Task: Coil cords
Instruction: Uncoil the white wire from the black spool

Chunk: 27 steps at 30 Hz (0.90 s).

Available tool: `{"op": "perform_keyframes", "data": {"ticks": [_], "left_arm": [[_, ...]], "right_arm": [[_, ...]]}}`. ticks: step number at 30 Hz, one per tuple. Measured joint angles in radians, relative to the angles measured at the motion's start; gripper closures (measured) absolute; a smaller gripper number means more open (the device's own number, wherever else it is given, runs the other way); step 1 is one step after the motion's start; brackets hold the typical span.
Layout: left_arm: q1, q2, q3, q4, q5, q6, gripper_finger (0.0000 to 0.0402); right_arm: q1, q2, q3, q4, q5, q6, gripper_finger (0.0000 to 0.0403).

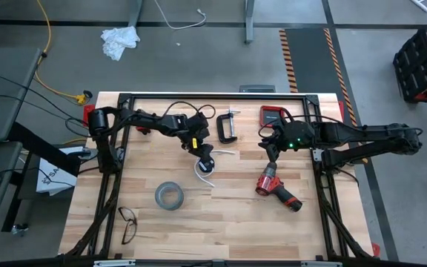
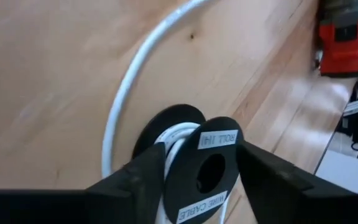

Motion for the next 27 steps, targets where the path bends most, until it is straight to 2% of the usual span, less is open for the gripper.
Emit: {"op": "perform_keyframes", "data": {"ticks": [8, 15, 22, 27], "left_arm": [[-0.041, -0.006, 0.003, 0.010, -0.024, 0.033, 0.0385], [-0.038, -0.070, 0.000, 0.045, -0.004, 0.052, 0.0399], [-0.045, -0.294, -0.001, 0.007, -0.007, 0.297, 0.0400], [-0.076, -0.460, -0.001, 0.004, -0.004, 0.519, 0.0401]], "right_arm": [[0.000, 0.000, 0.000, -0.001, 0.019, -0.027, 0.0273], [0.000, 0.000, -0.001, 0.061, 0.005, -0.037, 0.0273], [0.000, 0.021, -0.001, 0.258, -0.137, -0.133, 0.0273], [-0.001, 0.078, -0.001, 0.386, -0.169, -0.272, 0.0273]]}}
